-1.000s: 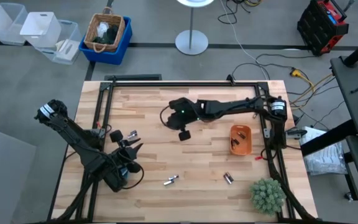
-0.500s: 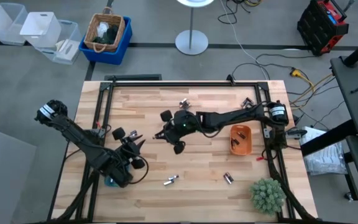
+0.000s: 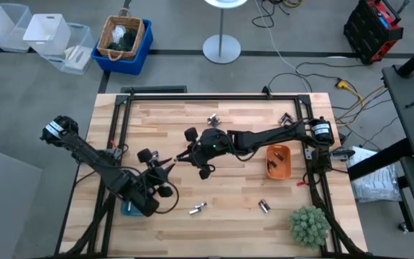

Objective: Sort batteries
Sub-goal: Put the silver battery into the blue bin

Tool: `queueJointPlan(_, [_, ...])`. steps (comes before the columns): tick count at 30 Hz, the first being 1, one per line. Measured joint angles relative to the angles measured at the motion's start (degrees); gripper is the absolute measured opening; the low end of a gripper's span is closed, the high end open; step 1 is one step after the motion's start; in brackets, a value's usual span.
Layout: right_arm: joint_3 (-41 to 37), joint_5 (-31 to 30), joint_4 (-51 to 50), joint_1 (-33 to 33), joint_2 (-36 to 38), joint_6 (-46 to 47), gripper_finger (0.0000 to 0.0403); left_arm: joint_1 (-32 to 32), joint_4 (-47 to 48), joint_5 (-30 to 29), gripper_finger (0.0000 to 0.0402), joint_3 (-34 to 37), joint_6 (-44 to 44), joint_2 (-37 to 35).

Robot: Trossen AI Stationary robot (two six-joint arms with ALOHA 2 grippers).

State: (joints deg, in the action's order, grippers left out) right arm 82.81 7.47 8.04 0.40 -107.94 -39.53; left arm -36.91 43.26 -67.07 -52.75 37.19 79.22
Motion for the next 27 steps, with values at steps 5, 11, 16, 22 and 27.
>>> queueJointPlan(5, [0.00, -0.01, -0.03, 0.11, 0.00, -0.09, 0.0038, 2.18, -0.91, 0.04, 0.0078, 0.00, -0.46, 0.00])
queueJointPlan(11, [0.00, -0.01, -0.33, 0.11, 0.00, -0.19, 0.0038, 2.19, -2.20, 0.46, 0.0078, 0.00, -2.33, 0.00])
queueJointPlan(16, [0.00, -0.05, -0.49, 0.11, 0.00, -0.54, 0.0038, 2.19, -2.37, 3.10, 0.0078, 0.00, -2.49, -0.02])
queueJointPlan(22, [0.00, -0.10, -0.51, 0.11, 0.00, -0.86, 0.0038, 2.26, -3.35, 3.08, 0.0078, 0.00, -2.89, -0.24])
queueJointPlan(27, [0.00, -0.06, -0.51, 0.11, 0.00, -1.01, 0.0038, 2.26, -6.75, 3.04, 0.0078, 0.00, -6.19, -0.31])
